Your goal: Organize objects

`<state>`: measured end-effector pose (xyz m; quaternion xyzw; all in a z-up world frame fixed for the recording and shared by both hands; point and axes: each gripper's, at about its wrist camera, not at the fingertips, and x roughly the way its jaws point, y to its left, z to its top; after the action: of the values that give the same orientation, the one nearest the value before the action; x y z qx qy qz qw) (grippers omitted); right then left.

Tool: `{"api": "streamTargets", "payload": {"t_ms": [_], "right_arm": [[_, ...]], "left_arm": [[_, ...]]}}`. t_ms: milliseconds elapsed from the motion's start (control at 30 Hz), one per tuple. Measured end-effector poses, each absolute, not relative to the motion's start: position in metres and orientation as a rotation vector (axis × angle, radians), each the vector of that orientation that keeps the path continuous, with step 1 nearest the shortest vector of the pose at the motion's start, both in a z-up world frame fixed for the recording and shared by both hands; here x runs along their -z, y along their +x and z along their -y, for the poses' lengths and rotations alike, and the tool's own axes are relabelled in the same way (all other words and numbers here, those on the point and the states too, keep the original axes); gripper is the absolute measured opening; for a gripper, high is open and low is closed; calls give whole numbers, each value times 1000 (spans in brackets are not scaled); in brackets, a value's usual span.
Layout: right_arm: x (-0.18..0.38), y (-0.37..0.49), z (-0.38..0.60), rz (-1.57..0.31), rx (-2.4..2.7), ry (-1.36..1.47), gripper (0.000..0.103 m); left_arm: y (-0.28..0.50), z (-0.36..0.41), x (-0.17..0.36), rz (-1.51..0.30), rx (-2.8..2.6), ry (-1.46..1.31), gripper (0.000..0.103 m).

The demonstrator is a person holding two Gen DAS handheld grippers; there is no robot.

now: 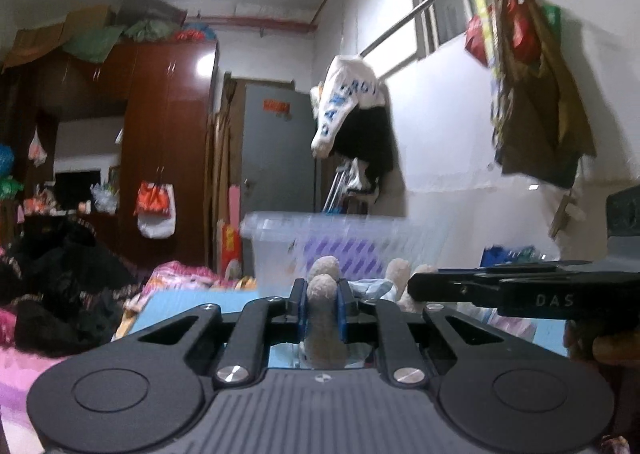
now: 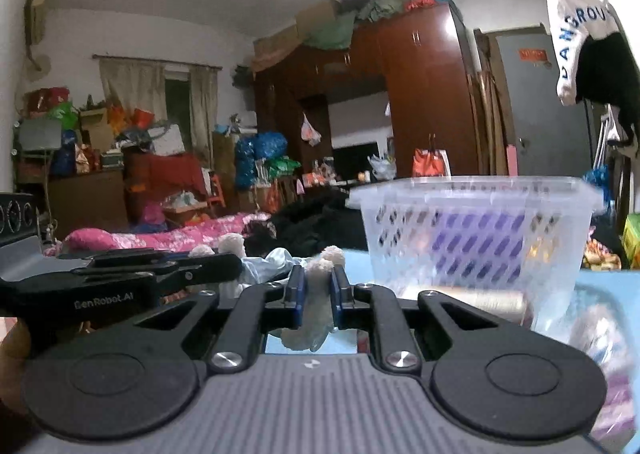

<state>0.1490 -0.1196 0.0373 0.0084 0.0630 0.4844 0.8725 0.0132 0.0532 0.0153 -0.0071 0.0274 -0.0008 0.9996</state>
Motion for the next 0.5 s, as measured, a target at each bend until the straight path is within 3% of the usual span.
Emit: {"api": "streamTargets", "payload": {"t_ms": [267,500], "right_arm": [[-108,168,131,16,-917,-51,15],[-144,228,133,16,-780,-103,15]], "left_arm": [[56,-35,-88,16,104,33,17],[136,-9,-131,-16,169,88,17]]}}
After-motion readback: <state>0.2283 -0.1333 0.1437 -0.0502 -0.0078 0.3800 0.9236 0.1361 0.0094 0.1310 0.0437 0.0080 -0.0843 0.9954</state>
